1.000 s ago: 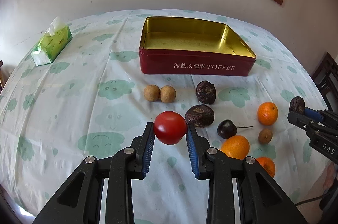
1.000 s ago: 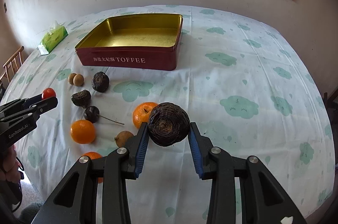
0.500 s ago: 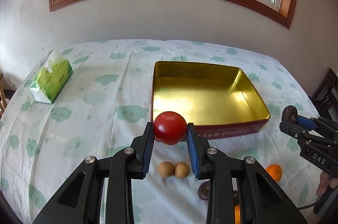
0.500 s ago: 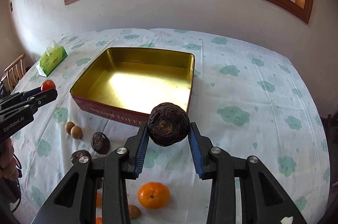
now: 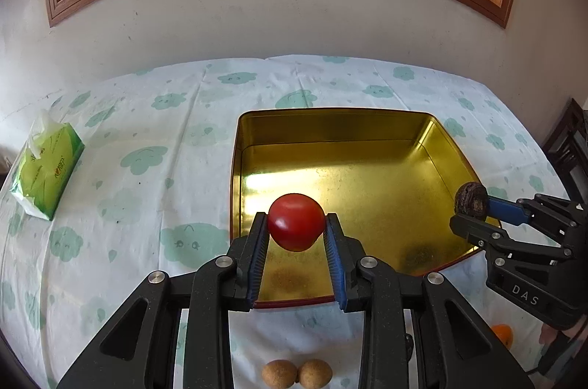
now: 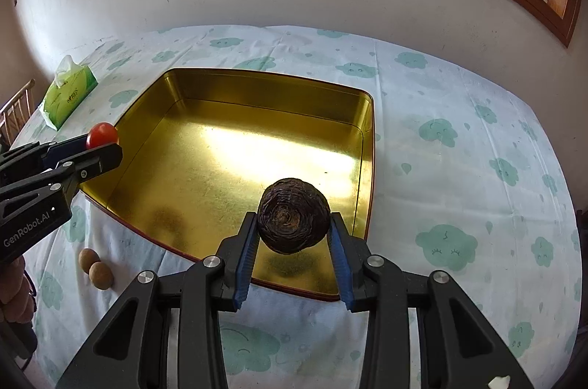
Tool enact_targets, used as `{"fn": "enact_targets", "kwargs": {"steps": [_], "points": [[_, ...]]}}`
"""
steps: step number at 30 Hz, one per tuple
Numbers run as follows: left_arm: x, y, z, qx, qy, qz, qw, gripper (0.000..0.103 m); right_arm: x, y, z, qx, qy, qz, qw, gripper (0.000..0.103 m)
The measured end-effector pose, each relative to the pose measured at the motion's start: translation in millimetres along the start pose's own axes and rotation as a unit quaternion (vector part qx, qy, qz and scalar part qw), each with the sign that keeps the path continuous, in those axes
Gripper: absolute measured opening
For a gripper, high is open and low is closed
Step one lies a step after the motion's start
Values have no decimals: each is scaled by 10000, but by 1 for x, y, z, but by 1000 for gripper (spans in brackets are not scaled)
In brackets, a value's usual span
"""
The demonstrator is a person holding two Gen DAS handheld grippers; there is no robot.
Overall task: Organize fruits
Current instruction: 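Carry the tomato and dried fruit into the tin and open both tools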
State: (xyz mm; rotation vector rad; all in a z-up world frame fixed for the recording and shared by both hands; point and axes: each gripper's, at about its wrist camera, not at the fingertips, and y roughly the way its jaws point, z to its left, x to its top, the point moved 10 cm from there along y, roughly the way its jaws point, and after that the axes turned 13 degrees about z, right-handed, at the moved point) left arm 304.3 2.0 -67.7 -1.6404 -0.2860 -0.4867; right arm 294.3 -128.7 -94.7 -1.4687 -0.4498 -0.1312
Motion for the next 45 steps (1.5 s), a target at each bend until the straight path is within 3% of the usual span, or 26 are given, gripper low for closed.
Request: {"fn": "enact_targets", "kwargs": {"steps": [11,18,33,39,45], "points": [[-7,35,2,172,-78,420,9989,31,4,18,-2,-58,-72,118,9999,35],[-12,35,0,444,-35,411,9982,31,4,18,-2,-114,-93,100,9998,35],[-12,36,-2,491,-115,445,9977,32,3,17,-1,14,-80,68,9999,41],[-16,23,-1,418,-201,405,9981,33,-1,-2,4,71,-78,-73,9999,41],[-33,-14,-10,390,-156,191,9989,33,-17,-38,7,106,-54,-305,9995,41]]}}
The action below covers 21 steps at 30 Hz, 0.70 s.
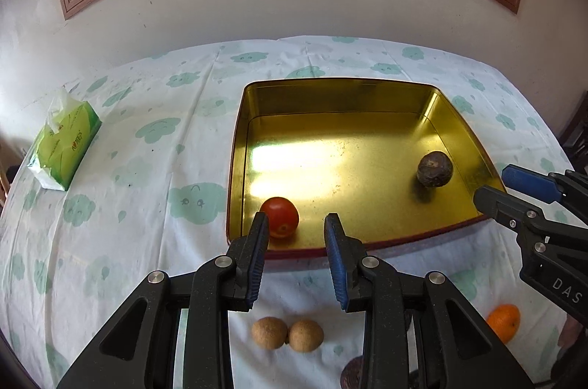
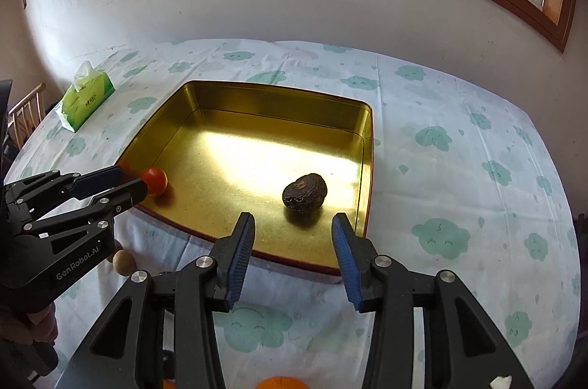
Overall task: Organize fruits
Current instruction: 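Carry the tomato and dried fruit into the tin and open both tools, then withdraw both tools from the tin toward the remaining fruits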
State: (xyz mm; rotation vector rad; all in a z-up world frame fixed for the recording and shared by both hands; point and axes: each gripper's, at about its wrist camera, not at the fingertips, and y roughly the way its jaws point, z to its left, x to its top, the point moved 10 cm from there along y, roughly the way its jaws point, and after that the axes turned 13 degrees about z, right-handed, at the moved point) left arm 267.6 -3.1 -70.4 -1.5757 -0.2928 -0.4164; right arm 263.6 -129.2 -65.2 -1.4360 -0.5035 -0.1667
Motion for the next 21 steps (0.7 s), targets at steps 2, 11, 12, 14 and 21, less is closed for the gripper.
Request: {"fn": "enact_targets", "kwargs": {"steps": [2,11,12,14,21], "points": [[-10,-14,-1,-13,-17,-74,10000,33,-10,-12,-1,-15,26,-37,10000,41],[-88,-54,5,8,-64,-113,9999,33,-86,-48,-4,-129,102,47,9999,41],[-99,-55,6,24,-84,-63,9999,33,-96,-50,-3,-126,96,75,9998,41],[-122,-56,9,16,-133,36,9999,33,-117,-54,0,-117,108,136,9998,41],[-184,-65,19,15,-351,148,9993,33,-182,-64,19,22,52,329,9994,41]]}}
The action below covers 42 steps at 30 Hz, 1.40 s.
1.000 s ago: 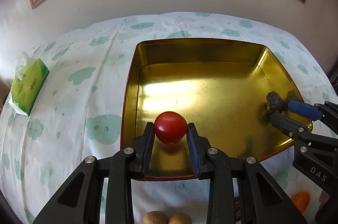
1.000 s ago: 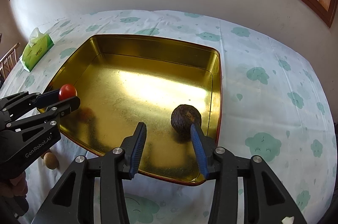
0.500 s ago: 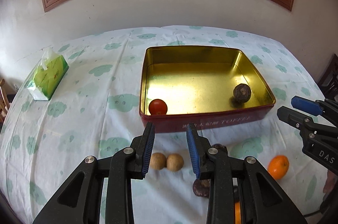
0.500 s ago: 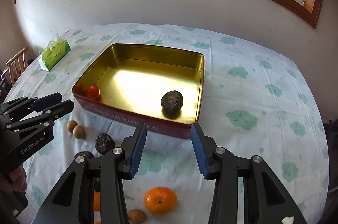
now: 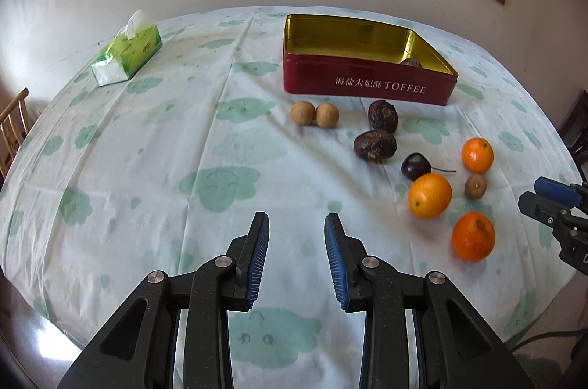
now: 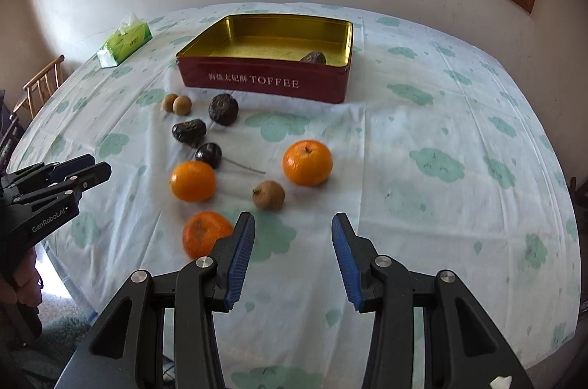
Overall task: Organize fruits
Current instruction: 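Withdraw both tools from the tin toward the remaining fruits, then grasp the large tangerine with the right tool while the left tool approaches an orange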
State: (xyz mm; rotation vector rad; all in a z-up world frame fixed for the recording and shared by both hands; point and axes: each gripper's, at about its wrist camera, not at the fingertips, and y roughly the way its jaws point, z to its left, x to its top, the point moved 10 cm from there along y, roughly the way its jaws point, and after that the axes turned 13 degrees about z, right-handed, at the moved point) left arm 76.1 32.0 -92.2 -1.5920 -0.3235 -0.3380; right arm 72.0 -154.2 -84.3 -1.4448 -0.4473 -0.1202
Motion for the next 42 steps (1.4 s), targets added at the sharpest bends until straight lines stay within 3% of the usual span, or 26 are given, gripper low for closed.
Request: {"fn": "enact_targets", "kwargs": {"steps": [6,42], "points": [[-18,4,3,-60,-78,112,9999,33,-30,11,23,126,-280,286,9991,42],[-24,16,18,-26,-284,251,9993,33,-9,49,61,312,-533,637,9961,39]]}}
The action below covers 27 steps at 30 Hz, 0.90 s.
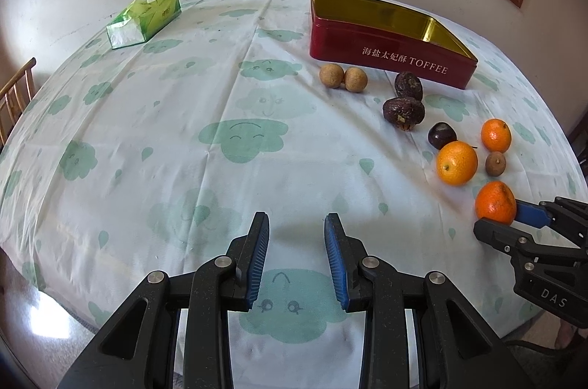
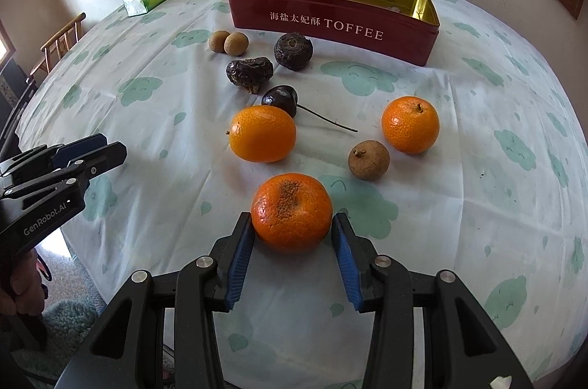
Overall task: Organize fruits
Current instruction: 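Grasp the large tangerine with the right tool while the left tool approaches an orange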
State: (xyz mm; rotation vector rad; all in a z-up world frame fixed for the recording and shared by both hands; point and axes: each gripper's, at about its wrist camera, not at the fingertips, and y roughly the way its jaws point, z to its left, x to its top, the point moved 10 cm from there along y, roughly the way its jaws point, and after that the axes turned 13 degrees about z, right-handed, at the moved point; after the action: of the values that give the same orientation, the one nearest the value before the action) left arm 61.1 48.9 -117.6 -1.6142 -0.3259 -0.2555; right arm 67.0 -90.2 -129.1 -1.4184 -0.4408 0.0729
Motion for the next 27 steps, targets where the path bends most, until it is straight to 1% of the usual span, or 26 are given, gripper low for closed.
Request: {"fn": "enact_targets", "kwargs": {"steps": [4,7,12,16,21,24,27], "points": [[1,2,-6,-15,68,24,10000,33,0,-1,0,-70,-25,-16,10000,38],[1,3,-13,-67,141,38,9999,33,-1,-1,-7,-121,94,-30,9999,38],[4,6,-29,-175,300,71,9994,33,-5,-3,-27,-142,414,-45,9990,38],[5,8,-42,-298,424,97,9986,33,-9,-5,-43,-300,577,-80,9978,38],[10,8,-63,-431,669,52,9968,33,-12,-6,-63,-354,803,-113,9961,38],[16,7,-77,-513,801,-6,9955,33,-13,-7,-74,-461,905,-138,9947,38],[19,8,-91,-628,921,0,9938,33,-13,-7,-82,-435,974,-152,9942,38]]}}
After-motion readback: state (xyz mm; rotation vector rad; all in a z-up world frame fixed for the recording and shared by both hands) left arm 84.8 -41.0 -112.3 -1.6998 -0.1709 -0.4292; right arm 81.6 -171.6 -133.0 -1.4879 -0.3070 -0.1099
